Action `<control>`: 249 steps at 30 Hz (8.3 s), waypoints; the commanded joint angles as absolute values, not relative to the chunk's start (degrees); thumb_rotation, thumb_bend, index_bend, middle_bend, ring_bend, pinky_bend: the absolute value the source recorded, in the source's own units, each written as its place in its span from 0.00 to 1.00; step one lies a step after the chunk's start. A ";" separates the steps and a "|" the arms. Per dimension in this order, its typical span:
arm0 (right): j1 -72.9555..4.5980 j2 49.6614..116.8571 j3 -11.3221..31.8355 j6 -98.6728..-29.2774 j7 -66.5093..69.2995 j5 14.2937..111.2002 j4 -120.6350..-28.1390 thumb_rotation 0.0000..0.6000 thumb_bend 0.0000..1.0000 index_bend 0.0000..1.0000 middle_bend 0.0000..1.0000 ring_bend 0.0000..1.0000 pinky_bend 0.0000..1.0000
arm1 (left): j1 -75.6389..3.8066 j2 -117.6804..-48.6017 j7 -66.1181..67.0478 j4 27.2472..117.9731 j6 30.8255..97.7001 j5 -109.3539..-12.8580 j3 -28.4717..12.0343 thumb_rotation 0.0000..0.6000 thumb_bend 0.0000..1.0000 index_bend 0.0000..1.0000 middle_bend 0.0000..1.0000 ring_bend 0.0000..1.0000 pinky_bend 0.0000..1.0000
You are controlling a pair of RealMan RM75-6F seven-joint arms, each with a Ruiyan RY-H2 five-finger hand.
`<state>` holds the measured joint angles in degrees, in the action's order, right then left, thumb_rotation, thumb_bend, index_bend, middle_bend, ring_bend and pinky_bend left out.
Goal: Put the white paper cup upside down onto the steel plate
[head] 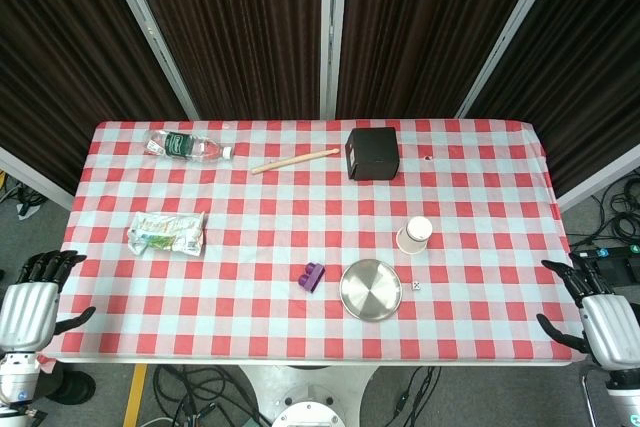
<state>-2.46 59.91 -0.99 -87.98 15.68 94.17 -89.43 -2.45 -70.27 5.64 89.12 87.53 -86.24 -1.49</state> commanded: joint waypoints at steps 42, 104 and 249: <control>-26.67 78.67 3.65 -50.36 -6.30 80.45 -85.45 1.00 0.22 0.44 1.00 1.00 1.00 | -1.82 -69.81 2.89 89.26 87.37 -85.29 -1.57 1.00 0.04 0.24 0.21 0.15 0.15; -28.99 76.81 7.10 -65.41 3.49 83.68 -90.33 1.00 0.12 0.11 0.48 0.45 0.75 | -0.78 -69.57 -0.06 87.72 88.51 -85.82 -1.51 1.00 0.04 0.24 0.21 0.15 0.15; -38.04 85.55 -2.43 -56.12 22.45 92.16 -73.60 1.00 0.28 0.52 0.37 0.17 0.21 | 0.25 -68.55 2.28 90.20 88.17 -85.02 -0.98 1.00 0.04 0.24 0.21 0.15 0.15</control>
<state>-38.03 85.80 -1.71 -55.96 21.44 90.81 -72.87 0.22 -68.55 2.30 90.19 88.17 -85.03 -1.00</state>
